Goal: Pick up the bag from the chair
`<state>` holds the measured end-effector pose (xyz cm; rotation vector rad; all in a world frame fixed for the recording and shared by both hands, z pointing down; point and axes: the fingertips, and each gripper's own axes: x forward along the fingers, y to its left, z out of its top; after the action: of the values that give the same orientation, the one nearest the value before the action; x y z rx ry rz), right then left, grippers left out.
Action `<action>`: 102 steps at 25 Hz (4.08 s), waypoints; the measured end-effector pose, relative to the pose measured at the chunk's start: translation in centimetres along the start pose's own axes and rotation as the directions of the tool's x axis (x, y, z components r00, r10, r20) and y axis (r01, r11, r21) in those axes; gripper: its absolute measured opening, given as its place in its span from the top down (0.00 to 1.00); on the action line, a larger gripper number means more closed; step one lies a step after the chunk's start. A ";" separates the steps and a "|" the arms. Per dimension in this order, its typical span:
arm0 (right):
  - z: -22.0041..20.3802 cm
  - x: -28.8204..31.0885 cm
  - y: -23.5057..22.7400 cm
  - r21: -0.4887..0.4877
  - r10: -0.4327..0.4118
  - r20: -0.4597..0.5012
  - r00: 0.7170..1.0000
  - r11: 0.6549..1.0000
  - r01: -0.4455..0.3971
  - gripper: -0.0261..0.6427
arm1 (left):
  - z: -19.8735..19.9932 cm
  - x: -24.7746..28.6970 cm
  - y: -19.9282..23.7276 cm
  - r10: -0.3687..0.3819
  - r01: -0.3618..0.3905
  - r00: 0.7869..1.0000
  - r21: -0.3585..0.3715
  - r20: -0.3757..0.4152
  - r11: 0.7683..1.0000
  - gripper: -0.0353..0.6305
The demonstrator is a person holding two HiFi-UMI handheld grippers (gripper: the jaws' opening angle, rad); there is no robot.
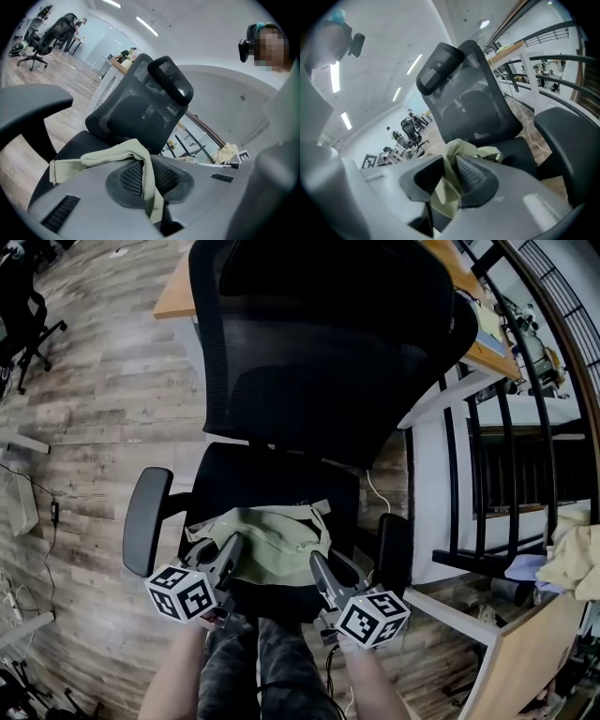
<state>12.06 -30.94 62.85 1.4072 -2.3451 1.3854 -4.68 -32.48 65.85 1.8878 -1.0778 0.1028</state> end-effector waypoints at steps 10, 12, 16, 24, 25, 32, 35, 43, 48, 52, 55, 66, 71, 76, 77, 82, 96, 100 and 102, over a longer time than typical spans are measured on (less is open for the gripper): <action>2.4 -2.3 3.4 -0.002 0.057 0.054 0.997 0.998 -0.057 0.82 | 3.0 -2.5 -3.0 -0.030 0.027 0.998 0.056 0.051 0.998 0.92; 2.8 -2.6 4.2 -0.016 0.063 0.062 0.996 0.998 -0.062 0.82 | 3.6 -3.0 -3.4 -0.036 0.032 0.997 0.063 0.062 0.997 0.92; 3.5 -3.3 5.4 -0.041 0.070 0.073 0.995 0.997 -0.067 0.82 | 4.5 -3.9 -4.6 -0.045 0.039 0.996 0.076 0.073 0.996 0.92; 4.9 -4.9 7.8 -0.063 0.089 0.097 0.991 0.995 -0.083 0.82 | 5.9 -5.9 -6.3 -0.056 0.047 0.995 0.102 0.084 0.994 0.92; 5.1 -5.0 8.1 -0.067 0.091 0.101 0.991 0.994 -0.085 0.82 | 6.2 -6.2 -6.5 -0.056 0.047 0.995 0.105 0.086 0.993 0.92; 6.5 -6.2 10.6 -0.095 0.118 0.126 0.985 0.990 -0.107 0.82 | 7.8 -8.1 -8.4 -0.075 0.060 0.991 0.136 0.113 0.989 0.92; 7.4 -6.8 11.6 -0.107 0.132 0.148 0.980 0.987 -0.117 0.82 | 8.9 -8.8 -9.2 -0.089 0.069 0.988 0.152 0.126 0.986 0.92; 9.0 -8.4 14.0 -0.129 0.160 0.185 0.970 0.982 -0.137 0.82 | 10.8 -10.6 -11.2 -0.114 0.085 0.983 0.191 0.145 0.978 0.92; 10.2 -9.3 15.2 -0.133 0.179 0.214 0.960 0.979 -0.153 0.82 | 12.2 -11.6 -12.4 -0.136 0.101 0.978 0.213 0.157 0.972 0.92; 11.3 -9.8 16.3 -0.157 0.186 0.226 0.956 0.976 -0.152 0.82 | 13.4 -12.1 -13.4 -0.151 0.107 0.973 0.239 0.174 0.965 0.92; 12.1 -10.2 17.1 -0.178 0.184 0.233 0.955 0.973 -0.144 0.82 | 14.1 -12.4 -14.2 -0.158 0.109 0.969 0.250 0.188 0.962 0.92; 16.1 -12.5 20.4 -0.214 0.231 0.318 0.920 0.962 -0.167 0.82 | 17.7 -14.5 -17.8 -0.210 0.127 0.943 0.303 0.258 0.944 0.92; 17.8 -13.2 21.3 -0.227 0.242 0.350 0.905 0.959 -0.169 0.82 | 19.4 -15.3 -19.2 -0.220 0.119 0.934 0.338 0.281 0.934 0.92; 19.4 -13.7 22.3 -0.226 0.252 0.383 0.889 0.958 -0.174 0.83 | 21.0 -16.2 -20.4 -0.232 0.116 0.924 0.354 0.304 0.928 0.92; 19.8 -13.8 22.5 -0.228 0.254 0.388 0.886 0.958 -0.175 0.83 | 21.3 -16.2 -20.6 -0.235 0.115 0.922 0.360 0.309 0.926 0.92; 21.3 -14.5 23.6 -0.248 0.265 0.410 0.873 0.953 -0.173 0.83 | 22.8 -16.9 -21.6 -0.249 0.105 0.907 0.390 0.339 0.915 0.92; 24.5 -15.8 25.8 -0.260 0.279 0.456 0.845 0.950 -0.173 0.83 | 25.7 -18.2 -24.1 -0.284 0.113 0.881 0.415 0.377 0.903 0.92; 25.5 -16.3 26.4 -0.274 0.283 0.470 0.836 0.947 -0.166 0.83 | 26.7 -18.5 -24.8 -0.299 0.122 0.875 0.424 0.382 0.897 0.93; 25.9 -16.6 26.7 -0.277 0.284 0.476 0.833 0.947 -0.164 0.83 | 27.1 -18.7 -25.3 -0.308 0.128 0.871 0.429 0.382 0.894 0.92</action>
<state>11.20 -34.10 22.27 1.6260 -2.9689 0.7972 -7.35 -36.25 24.58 2.4696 -1.1890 -0.2806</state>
